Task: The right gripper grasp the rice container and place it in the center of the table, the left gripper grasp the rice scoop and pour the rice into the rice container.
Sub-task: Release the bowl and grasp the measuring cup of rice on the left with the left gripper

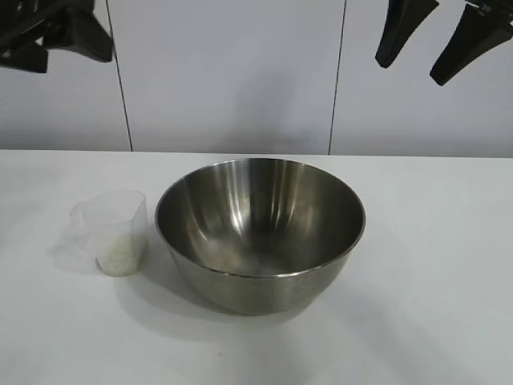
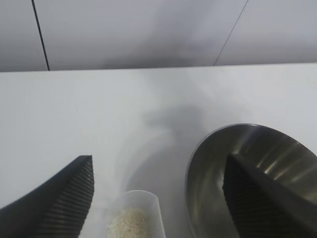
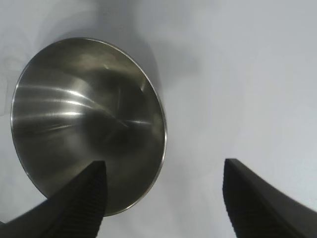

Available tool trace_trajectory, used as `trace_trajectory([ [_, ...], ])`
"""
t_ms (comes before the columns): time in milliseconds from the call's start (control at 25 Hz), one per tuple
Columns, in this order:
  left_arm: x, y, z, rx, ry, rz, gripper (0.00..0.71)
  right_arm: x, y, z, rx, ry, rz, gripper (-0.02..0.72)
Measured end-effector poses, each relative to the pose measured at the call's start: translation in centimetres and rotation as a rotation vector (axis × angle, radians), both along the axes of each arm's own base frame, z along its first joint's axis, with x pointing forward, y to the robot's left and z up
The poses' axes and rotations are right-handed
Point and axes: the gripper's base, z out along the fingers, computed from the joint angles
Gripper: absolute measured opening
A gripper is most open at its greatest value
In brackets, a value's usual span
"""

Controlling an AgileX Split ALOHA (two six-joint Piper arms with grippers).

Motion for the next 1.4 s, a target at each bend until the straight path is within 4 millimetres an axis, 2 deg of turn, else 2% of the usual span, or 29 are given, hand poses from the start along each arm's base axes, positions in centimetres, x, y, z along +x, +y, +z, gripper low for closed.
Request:
trace_trajectory([
  [160,-3.1,1.9,-4.1,-0.002,-0.106,0.050,0.531,0.0,0.0,0.0,0.000,0.000,0.000,0.463],
  [280,-4.3,2.6,-6.5,0.023,-0.117,0.063,0.527,0.0,0.0,0.0,0.000,0.000,0.000,0.463],
  [440,-4.5,3.0,-8.5,0.062,-0.178,0.074,0.473,0.0,0.0,0.0,0.000,0.000,0.000,0.463],
  [600,-4.5,3.2,-10.6,0.138,-0.249,0.066,0.454,0.0,0.0,0.0,0.000,0.000,0.000,0.463],
  [720,-4.6,3.2,-13.8,0.225,-0.130,0.027,0.451,0.0,0.0,0.0,0.000,0.000,0.000,0.463],
  [840,-4.7,2.9,-15.9,0.341,-0.064,-0.052,0.451,0.0,0.0,0.0,0.000,0.000,0.000,0.463],
  [1040,-4.1,2.4,-16.7,0.467,-0.097,-0.154,0.449,0.0,0.0,0.0,-0.001,0.000,0.001,0.463],
  [1400,-2.9,5.0,-16.5,0.374,-0.101,-0.163,0.449,0.0,0.0,0.0,-0.007,-0.004,0.003,0.463],
])
